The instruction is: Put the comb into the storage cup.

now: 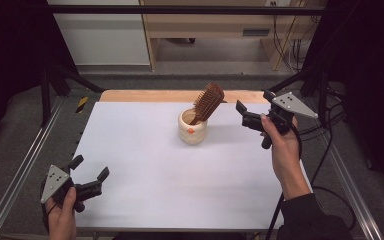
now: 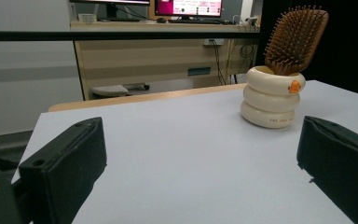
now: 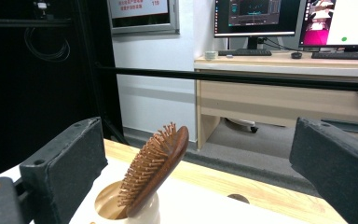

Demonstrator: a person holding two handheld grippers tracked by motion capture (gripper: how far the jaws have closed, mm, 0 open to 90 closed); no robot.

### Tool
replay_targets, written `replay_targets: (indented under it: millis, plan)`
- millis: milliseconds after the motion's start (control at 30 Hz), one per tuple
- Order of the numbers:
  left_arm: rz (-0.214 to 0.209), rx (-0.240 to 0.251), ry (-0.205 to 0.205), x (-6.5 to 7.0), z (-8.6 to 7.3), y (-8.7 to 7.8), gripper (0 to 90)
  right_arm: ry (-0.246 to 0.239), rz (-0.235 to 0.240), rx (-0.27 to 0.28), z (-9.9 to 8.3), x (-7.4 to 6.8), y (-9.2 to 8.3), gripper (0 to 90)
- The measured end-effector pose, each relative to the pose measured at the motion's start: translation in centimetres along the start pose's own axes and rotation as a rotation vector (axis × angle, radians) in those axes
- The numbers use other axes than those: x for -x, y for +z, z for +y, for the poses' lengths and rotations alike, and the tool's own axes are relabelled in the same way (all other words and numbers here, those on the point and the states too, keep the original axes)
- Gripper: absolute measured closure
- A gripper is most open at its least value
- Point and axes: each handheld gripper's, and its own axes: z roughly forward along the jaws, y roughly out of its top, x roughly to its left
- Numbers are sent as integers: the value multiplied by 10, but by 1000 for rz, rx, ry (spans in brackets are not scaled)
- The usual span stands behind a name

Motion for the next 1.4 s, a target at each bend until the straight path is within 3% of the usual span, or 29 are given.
replay_targets:
  millis: [1400]
  plan:
    - [1,25,-14,0,4,-5,14,7,-31,-16,-15,21,-49,25]
